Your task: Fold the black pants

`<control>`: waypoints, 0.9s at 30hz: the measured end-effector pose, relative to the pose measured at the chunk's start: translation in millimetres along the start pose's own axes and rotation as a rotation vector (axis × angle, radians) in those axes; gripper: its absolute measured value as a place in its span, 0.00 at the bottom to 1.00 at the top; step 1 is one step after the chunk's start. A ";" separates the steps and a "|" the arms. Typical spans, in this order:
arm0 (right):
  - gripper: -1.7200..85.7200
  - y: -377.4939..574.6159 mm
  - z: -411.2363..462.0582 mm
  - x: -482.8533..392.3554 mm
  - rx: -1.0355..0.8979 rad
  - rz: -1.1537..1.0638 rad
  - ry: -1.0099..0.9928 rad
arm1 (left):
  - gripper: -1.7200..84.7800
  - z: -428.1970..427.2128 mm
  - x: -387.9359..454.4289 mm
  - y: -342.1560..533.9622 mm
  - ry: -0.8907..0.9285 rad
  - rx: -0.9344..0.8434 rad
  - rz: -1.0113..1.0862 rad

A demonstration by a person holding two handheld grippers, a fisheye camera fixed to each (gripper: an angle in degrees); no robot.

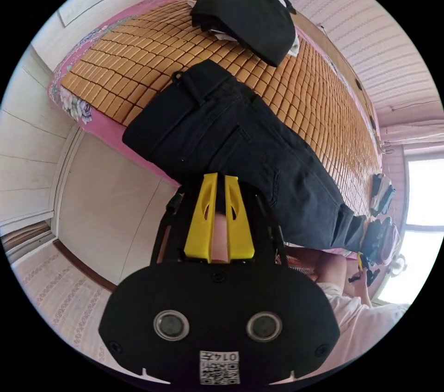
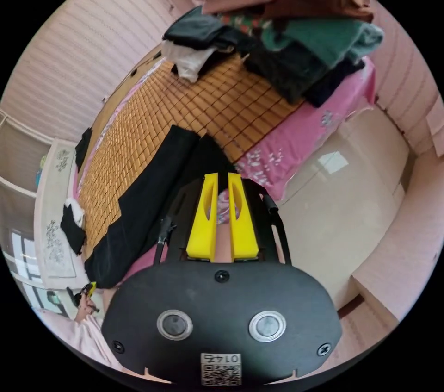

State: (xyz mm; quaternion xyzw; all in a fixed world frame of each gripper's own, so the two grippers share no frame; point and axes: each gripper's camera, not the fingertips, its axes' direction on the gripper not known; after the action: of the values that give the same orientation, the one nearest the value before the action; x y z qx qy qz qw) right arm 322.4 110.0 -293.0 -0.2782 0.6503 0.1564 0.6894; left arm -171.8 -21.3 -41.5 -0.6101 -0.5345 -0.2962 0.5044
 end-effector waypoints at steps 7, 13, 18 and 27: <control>0.13 -7.8 52.1 -73.3 -0.069 -0.140 -0.065 | 0.07 -24.4 38.9 19.9 -0.004 0.129 0.128; 0.04 -18.5 82.8 -119.6 -0.141 -0.139 -0.057 | 0.08 24.5 125.2 20.0 -0.033 0.016 0.374; 0.03 9.0 17.5 -120.7 0.015 -0.235 -0.152 | 0.08 51.4 171.3 20.2 0.042 -0.056 0.500; 0.06 58.2 72.3 -96.2 -0.180 -0.228 0.103 | 0.09 38.8 138.4 9.0 0.152 -0.032 0.388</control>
State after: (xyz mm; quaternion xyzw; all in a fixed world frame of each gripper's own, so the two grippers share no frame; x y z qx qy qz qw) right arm 337.3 212.9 -208.9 -0.4187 0.6321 0.1202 0.6409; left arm -135.1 64.5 68.2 -0.6853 -0.3628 -0.2470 0.5812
